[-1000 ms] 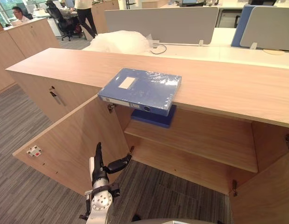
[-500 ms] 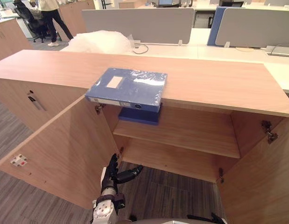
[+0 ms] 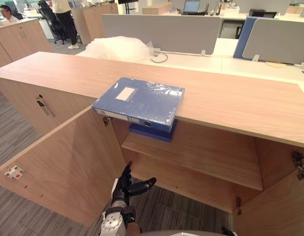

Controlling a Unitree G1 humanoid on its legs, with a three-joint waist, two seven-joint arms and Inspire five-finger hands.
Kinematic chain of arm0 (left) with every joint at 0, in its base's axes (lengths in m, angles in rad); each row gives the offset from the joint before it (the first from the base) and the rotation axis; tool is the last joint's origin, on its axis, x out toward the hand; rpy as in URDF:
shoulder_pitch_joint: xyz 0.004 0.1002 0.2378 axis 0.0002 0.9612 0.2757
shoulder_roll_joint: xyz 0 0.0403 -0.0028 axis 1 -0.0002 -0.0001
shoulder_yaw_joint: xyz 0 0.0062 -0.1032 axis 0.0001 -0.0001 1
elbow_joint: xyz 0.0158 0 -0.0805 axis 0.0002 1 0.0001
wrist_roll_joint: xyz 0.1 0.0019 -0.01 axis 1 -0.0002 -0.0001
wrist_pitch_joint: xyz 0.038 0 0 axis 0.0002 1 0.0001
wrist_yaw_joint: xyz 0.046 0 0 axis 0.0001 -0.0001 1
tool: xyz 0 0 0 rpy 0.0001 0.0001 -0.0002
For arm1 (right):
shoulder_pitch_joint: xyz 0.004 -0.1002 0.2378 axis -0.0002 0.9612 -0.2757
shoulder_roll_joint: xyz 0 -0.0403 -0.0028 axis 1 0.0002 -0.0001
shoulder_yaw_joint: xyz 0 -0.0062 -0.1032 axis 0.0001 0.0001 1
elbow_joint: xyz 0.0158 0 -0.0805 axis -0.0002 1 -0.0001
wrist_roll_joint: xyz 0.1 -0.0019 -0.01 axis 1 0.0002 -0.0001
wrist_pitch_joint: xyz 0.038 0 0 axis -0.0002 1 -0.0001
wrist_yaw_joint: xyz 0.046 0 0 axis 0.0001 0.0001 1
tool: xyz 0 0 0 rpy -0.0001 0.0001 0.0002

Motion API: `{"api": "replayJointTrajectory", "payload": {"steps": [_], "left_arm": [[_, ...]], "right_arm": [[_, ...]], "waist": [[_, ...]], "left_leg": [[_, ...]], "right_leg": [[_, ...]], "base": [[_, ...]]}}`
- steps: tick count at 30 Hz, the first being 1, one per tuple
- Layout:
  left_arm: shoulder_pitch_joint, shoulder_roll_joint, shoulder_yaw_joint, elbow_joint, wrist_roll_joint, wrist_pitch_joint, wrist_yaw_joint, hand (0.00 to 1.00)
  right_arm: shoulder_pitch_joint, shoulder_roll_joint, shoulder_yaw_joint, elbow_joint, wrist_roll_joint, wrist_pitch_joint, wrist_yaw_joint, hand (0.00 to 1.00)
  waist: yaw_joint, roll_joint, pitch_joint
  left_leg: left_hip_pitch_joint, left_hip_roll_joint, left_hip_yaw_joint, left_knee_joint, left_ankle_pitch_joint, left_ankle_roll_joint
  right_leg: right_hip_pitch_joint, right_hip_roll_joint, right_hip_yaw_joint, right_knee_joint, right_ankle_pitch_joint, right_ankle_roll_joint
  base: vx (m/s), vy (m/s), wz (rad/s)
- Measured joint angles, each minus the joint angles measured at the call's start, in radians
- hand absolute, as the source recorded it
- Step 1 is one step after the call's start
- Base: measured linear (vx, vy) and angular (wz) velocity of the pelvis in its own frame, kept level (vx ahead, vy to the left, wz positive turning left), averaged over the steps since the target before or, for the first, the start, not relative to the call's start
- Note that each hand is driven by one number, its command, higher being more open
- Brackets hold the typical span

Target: Walk over to the cabinet, pick up the folder, carry it to the office cabinet, place the folder inside the office cabinet, then close the office cabinet door

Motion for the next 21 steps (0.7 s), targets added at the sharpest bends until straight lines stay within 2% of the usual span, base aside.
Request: {"api": "replayJointTrajectory", "payload": {"steps": [2, 5, 6, 7, 8, 9, 10, 11, 13, 15, 19, 21], "left_arm": [[0.0, -0.008, -0.005, 0.0, 0.0, 0.005, -0.015, 1.0], [0.009, 0.005, -0.005, 0.003, 0.001, 0.006, -0.015, 1.0], [0.012, 0.014, -0.004, 0.011, 0.001, 0.006, -0.014, 1.0], [0.014, 0.015, 0.0, 0.024, 0.002, 0.009, -0.013, 1.0], [0.023, 0.018, 0.022, 0.038, 0.003, 0.011, -0.008, 1.0], [0.027, 0.023, 0.032, 0.041, 0.003, 0.011, -0.005, 1.0], [0.03, 0.036, 0.037, 0.053, 0.006, 0.011, -0.002, 1.0], [0.038, 0.037, 0.035, 0.052, 0.021, 0.011, -0.001, 1.0], [0.04, 0.024, 0.021, 0.046, 0.079, 0.011, 0.001, 1.0], [0.051, 0.024, 0.011, 0.013, 0.117, 0.011, 0.005, 1.0], [0.096, 0.025, 0.004, -0.078, 0.234, 0.007, 0.022, 1.0], [0.11, 0.029, 0.007, -0.123, 0.304, 0.002, 0.065, 1.0]], "right_arm": [[-0.011, -0.006, -0.005, -0.01, 0.0, 0.001, -0.001, 1.0], [-0.038, 0.001, -0.01, -0.016, 0.001, 0.002, 0.003, 1.0], [-0.045, 0.009, -0.021, -0.015, 0.001, 0.002, 0.004, 1.0], [-0.049, 0.021, -0.033, -0.019, -0.003, -0.001, 0.003, 1.0], [-0.048, 0.032, -0.014, -0.032, -0.004, -0.011, 0.004, 1.0], [-0.045, 0.04, 0.002, -0.042, -0.005, -0.017, 0.004, 1.0], [-0.037, 0.053, 0.005, -0.047, -0.005, -0.023, 0.007, 1.0], [-0.029, 0.049, 0.004, -0.044, -0.005, -0.024, 0.008, 1.0], [-0.036, 0.035, 0.004, -0.036, -0.006, -0.023, 0.004, 1.0], [-0.036, 0.031, -0.004, -0.034, -0.004, -0.017, 0.003, 1.0], [-0.036, 0.032, -0.005, -0.033, -0.021, -0.014, -0.001, 1.0], [-0.037, 0.039, -0.006, -0.034, -0.036, -0.015, -0.003, 1.0]], "waist": [[0.003, 0.012, 0.003], [0.006, 0.005, 0.0], [0.006, 0.005, 0.001], [0.009, 0.025, 0.011], [0.011, 0.041, 0.011], [0.011, 0.029, 0.004], [0.003, 0.024, -0.014], [0.005, 0.025, -0.03], [0.005, 0.052, -0.038], [0.005, 0.06, -0.04], [0.007, 0.052, -0.04], [0.01, 0.046, -0.037]], "left_leg": [[0.025, -0.014, -0.006, -0.125, -0.005, 0.007], [0.113, -0.063, -0.065, -0.341, 0.005, 0.016], [0.141, -0.06, -0.066, -0.392, 0.007, 0.015], [0.178, -0.031, -0.065, -0.421, 0.015, 0.008], [0.21, -0.016, -0.064, -0.442, 0.017, 0.005], [0.224, -0.02, -0.06, -0.46, 0.021, -0.002], [0.25, -0.029, -0.067, -0.505, 0.033, -0.022], [0.261, -0.027, -0.066, -0.539, 0.047, -0.027], [0.281, -0.026, -0.066, -0.623, 0.091, -0.034], [0.284, -0.024, -0.065, -0.668, 0.116, -0.033], [0.314, -0.024, -0.062, -0.699, 0.12, -0.029], [0.322, -0.03, -0.06, -0.707, 0.12, -0.029]], "right_leg": [[-0.004, -0.003, 0.001, 0.001, -0.002, 0.003], [-0.039, -0.022, 0.004, 0.018, 0.002, 0.016], [-0.051, -0.018, 0.005, 0.056, 0.002, 0.017], [-0.094, -0.006, 0.011, 0.154, -0.04, 0.022], [-0.097, -0.013, 0.019, 0.088, -0.067, 0.023], [-0.089, -0.03, 0.02, 0.016, -0.028, 0.032], [-0.079, -0.034, -0.006, 0.006, 0.032, 0.034], [-0.087, -0.031, -0.003, 0.009, 0.032, 0.034], [-0.107, -0.027, -0.003, 0.01, 0.032, 0.032], [-0.123, -0.023, 0.0, 0.014, 0.033, 0.03], [-0.116, -0.022, 0.011, 0.016, 0.034, 0.029], [-0.109, -0.027, 0.022, 0.015, 0.034, 0.029]], "base": [[0.15, 0.055, 0.0], [0.17, 0.055, 0.19], [0.2, 0.014, 0.16], [0.15, -0.006, -0.03], [0.09, -0.013, -0.14], [0.06, -0.044, 0.04], [0.07, -0.105, 0.11], [0.1, -0.16, 0.14], [0.06, -0.133, 0.01], [0.03, -0.076, -0.01], [0.06, -0.038, -0.05], [0.07, 0.001, -0.03]]}}
